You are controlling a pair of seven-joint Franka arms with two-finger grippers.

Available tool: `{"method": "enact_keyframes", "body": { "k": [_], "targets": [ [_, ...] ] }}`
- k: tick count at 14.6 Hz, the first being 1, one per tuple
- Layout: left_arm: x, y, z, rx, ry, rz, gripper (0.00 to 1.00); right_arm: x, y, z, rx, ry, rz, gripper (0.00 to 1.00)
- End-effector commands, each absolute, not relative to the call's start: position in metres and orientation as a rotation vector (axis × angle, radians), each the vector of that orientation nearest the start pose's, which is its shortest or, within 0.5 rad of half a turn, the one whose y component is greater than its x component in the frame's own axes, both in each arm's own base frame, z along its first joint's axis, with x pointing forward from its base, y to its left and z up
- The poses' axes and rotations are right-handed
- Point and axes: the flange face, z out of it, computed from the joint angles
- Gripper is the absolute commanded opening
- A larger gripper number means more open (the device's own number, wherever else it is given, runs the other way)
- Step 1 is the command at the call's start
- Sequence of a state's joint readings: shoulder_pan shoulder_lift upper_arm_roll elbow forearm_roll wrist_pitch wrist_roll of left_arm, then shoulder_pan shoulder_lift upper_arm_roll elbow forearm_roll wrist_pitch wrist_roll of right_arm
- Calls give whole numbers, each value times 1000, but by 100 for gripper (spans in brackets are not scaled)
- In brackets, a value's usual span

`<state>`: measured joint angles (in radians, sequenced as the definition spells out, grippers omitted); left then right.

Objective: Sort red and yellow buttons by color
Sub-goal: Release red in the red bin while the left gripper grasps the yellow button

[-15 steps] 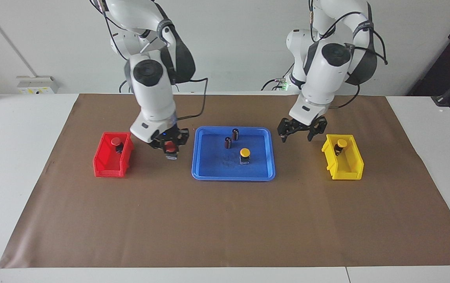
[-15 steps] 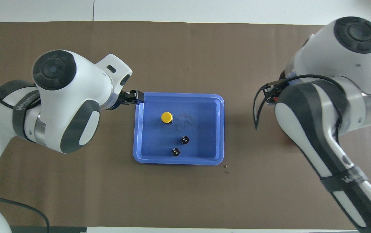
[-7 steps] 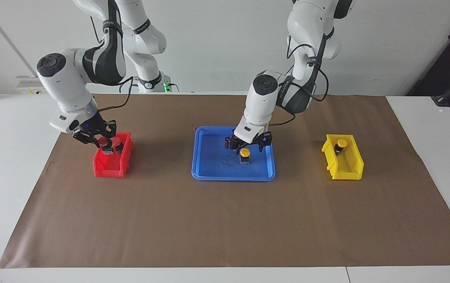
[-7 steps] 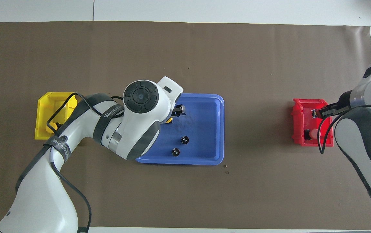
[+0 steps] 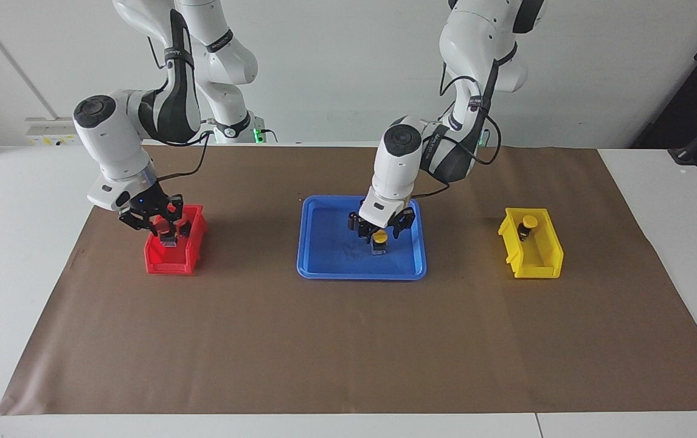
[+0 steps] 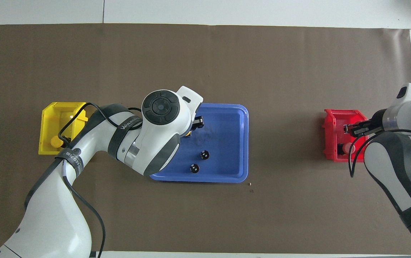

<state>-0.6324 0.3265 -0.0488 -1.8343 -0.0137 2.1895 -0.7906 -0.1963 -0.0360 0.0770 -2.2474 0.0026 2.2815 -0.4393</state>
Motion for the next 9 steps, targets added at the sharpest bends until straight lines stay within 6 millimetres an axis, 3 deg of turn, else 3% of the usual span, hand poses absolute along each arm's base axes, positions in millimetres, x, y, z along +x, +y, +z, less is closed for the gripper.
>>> {"method": "enact_keyframes", "body": {
  "k": [1,3,5,7,9],
  "targets": [
    [501,-397,360,-3163,-229,-37,1,518,-58,381,-3099,-502,-177,12],
    [511,-397,394,-3145,-243,-15,1,524,-60,367,-3099,-498,-194,12],
    [531,-376,433,-3109,-272,34,1,523,-59,361,-3101,-500,-208,12],
    [544,-326,467,-3096,-132,85,1,520,-59,355,-3103,-499,-218,15],
    [563,-254,491,-3090,-35,137,1,519,-59,354,-3103,-499,-215,33]
  ]
}}
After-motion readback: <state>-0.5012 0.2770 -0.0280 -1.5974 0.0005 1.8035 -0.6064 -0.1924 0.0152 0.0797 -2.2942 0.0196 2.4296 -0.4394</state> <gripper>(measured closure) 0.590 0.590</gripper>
